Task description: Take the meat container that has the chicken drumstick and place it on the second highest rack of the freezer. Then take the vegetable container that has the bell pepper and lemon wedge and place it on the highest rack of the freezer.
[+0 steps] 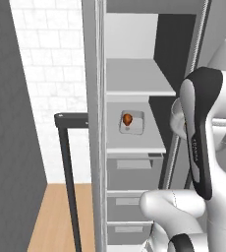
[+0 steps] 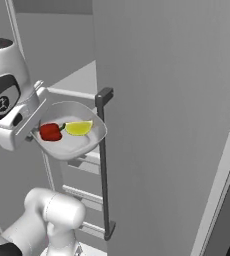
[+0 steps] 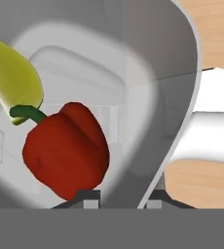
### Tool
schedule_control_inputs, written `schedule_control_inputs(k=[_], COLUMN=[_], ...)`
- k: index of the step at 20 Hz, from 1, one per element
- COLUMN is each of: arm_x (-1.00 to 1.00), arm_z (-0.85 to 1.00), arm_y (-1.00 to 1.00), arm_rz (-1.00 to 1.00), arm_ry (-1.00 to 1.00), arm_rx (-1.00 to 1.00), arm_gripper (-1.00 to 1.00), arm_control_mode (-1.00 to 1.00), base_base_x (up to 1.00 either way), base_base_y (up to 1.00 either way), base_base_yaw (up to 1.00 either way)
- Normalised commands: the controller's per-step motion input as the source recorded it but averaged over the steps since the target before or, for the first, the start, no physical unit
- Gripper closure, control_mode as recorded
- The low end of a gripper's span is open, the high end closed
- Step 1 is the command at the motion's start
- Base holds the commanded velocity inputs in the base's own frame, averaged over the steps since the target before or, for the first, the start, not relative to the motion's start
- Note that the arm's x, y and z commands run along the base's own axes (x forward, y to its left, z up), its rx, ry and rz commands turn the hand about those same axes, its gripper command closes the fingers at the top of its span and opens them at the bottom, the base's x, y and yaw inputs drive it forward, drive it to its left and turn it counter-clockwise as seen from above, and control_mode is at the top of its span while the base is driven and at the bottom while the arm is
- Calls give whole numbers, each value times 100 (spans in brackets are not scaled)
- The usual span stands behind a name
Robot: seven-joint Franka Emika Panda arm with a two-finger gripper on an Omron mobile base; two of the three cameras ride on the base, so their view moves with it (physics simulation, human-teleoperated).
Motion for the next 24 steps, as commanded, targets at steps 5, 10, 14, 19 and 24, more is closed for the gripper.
schedule_control_inputs(k=[5,10,14,19,24], arm_x=[0,0,-1,-32,-22], arm_z=[0,0,0,-1,1], arm_y=[0,0,0,24,37], arm_rz=[0,0,0,0,1], arm_ry=[0,0,0,0,0], arm_rx=[0,0,-1,-8,-7], arm_gripper=[100,100,100,100,100], arm_control_mode=[100,100,-100,-100,-100], base_base_x=[-6,0,0,0,0], base_base_y=[35,24,0,0,0], base_base_yaw=[0,0,0,0,0])
